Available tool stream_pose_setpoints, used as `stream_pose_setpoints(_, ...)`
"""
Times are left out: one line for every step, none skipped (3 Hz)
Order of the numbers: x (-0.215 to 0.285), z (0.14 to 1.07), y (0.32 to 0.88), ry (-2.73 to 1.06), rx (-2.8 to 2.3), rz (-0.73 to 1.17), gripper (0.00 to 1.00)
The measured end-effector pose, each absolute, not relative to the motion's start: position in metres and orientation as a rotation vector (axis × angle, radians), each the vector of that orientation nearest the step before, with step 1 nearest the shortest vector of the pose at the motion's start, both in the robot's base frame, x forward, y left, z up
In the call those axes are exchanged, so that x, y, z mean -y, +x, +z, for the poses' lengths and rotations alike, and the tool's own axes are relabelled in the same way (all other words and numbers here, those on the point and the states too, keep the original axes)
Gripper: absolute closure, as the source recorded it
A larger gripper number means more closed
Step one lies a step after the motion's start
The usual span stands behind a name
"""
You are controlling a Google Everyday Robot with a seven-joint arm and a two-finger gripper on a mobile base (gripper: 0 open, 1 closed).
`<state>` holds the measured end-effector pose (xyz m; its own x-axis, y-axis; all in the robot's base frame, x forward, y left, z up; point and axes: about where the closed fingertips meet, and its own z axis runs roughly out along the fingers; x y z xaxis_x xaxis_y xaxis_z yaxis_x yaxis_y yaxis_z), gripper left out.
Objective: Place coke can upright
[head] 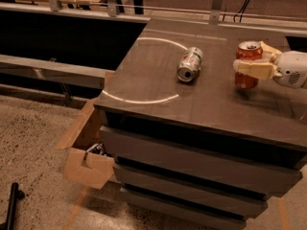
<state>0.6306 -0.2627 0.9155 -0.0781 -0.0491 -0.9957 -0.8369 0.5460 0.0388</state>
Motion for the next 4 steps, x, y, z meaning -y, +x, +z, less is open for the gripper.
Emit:
stream_pose_setpoints(0.262, 0.907, 0.636, -0.771, -1.504, 0.812, 1.0)
stream_pose_setpoints(0.263, 0.904, 0.639, -0.761, -1.472, 0.834, 1.0)
stream_pose_setpoints(0.265, 0.9, 0.639, -0.763, -1.446, 0.847, 0.84)
stream_pose_setpoints(0.267, 0.895, 0.637, -0.767, -1.423, 0.853, 0.61)
